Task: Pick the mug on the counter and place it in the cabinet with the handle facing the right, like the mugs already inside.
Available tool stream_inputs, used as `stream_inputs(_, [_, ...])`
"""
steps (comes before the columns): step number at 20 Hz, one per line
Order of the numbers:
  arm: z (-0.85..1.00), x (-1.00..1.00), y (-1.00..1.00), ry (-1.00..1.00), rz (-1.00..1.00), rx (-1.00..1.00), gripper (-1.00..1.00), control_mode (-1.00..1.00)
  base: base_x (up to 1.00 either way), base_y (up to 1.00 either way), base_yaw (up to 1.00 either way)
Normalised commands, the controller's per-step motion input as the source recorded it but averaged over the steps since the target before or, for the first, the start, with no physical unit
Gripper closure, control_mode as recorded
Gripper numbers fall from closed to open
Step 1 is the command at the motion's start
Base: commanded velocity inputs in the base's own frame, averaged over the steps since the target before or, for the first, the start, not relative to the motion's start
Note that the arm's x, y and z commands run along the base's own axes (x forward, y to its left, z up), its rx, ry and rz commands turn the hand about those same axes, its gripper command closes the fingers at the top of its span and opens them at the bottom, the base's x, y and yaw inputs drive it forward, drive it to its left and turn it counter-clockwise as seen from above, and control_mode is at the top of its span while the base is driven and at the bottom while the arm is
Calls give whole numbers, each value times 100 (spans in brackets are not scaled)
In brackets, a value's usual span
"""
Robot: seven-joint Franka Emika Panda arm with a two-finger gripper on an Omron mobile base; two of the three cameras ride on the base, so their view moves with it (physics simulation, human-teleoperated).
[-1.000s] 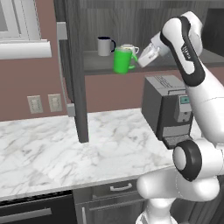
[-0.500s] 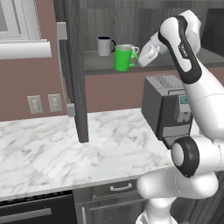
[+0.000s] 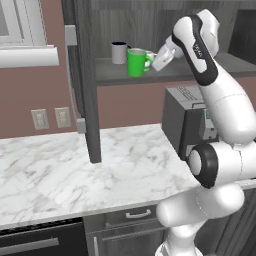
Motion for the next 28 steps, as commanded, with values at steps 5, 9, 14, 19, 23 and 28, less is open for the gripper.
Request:
stream_inputs(5, [7,49,-1,3,0,-1,100,-100,0,0,0])
stream_inputs(9, [0,34,0,1,1,-3,100,-100,0,0,0])
stream_inputs(14, [-5,18,0,0,2,-5,100,-100,0,0,0])
stream_inputs(19, [-8,11,0,0,4,-3,100,-100,0,0,0])
stream_inputs(23, [-20,5,0,0,3,0,100,-100,0,0,0])
stream_inputs(28, [-21,0,0,0,0,0,100,-100,0,0,0])
